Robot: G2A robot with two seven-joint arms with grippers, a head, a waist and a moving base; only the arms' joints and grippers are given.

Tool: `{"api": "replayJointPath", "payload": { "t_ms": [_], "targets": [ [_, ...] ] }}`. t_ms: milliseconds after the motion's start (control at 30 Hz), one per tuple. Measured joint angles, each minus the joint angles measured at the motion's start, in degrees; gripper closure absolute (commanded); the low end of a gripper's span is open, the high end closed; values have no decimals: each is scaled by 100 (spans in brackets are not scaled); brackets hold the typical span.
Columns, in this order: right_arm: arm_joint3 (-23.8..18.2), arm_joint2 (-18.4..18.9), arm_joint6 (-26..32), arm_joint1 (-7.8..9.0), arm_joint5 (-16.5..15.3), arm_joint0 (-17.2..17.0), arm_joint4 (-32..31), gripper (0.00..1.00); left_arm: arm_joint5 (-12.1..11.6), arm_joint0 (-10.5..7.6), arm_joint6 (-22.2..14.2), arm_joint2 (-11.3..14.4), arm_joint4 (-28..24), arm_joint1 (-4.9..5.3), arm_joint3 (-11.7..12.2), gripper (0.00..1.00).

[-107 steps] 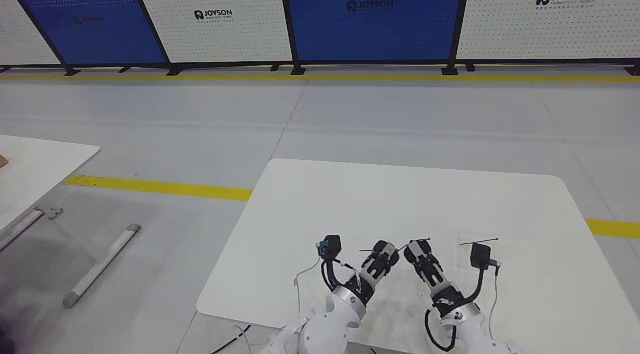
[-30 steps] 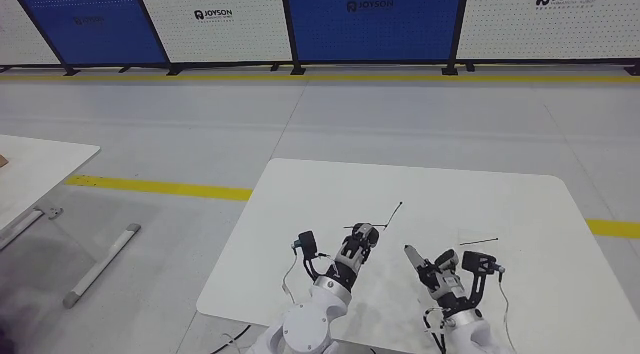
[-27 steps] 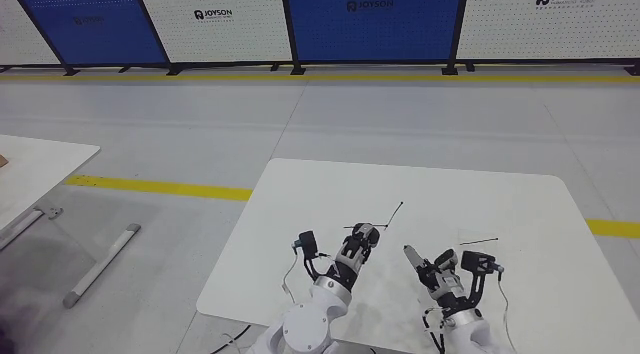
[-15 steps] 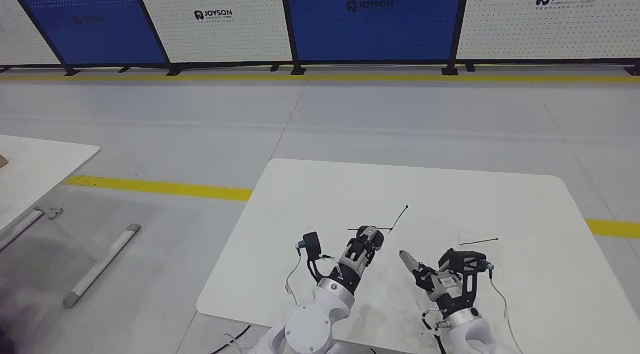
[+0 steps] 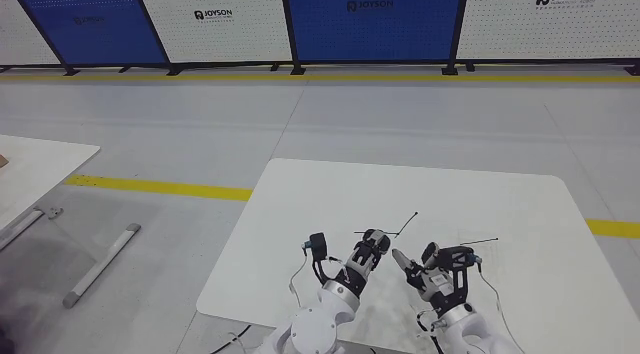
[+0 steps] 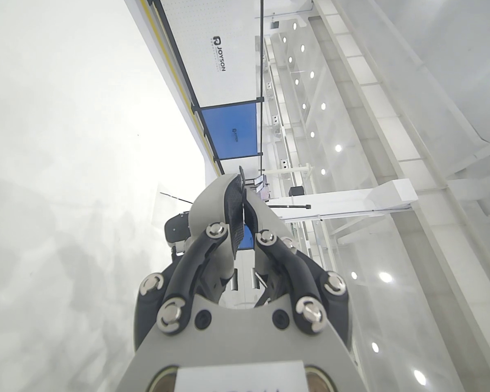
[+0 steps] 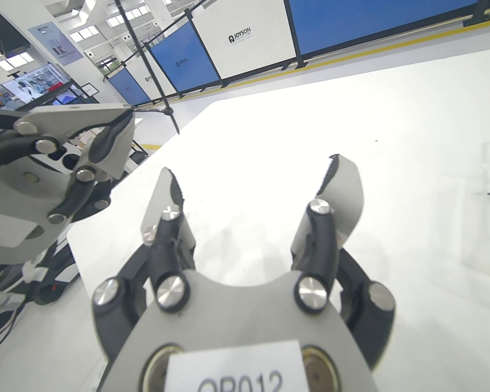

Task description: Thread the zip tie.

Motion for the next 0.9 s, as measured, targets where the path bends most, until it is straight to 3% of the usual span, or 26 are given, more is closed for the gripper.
{"api": "replayJointPath", "payload": {
  "t_ms": [367, 633, 900],
  "targets": [
    [96, -99, -144, -16, -253, 62, 61, 55, -154, 47, -129, 9, 135, 20, -15, 100],
    [74, -88, -223, -14, -290, 51, 53, 65, -126, 37, -180, 65, 257, 24, 25, 100],
    [89, -114, -299, -15, -367, 68, 3, 64, -83, 6, -165, 103, 316, 21, 72, 100]
  ]
}}
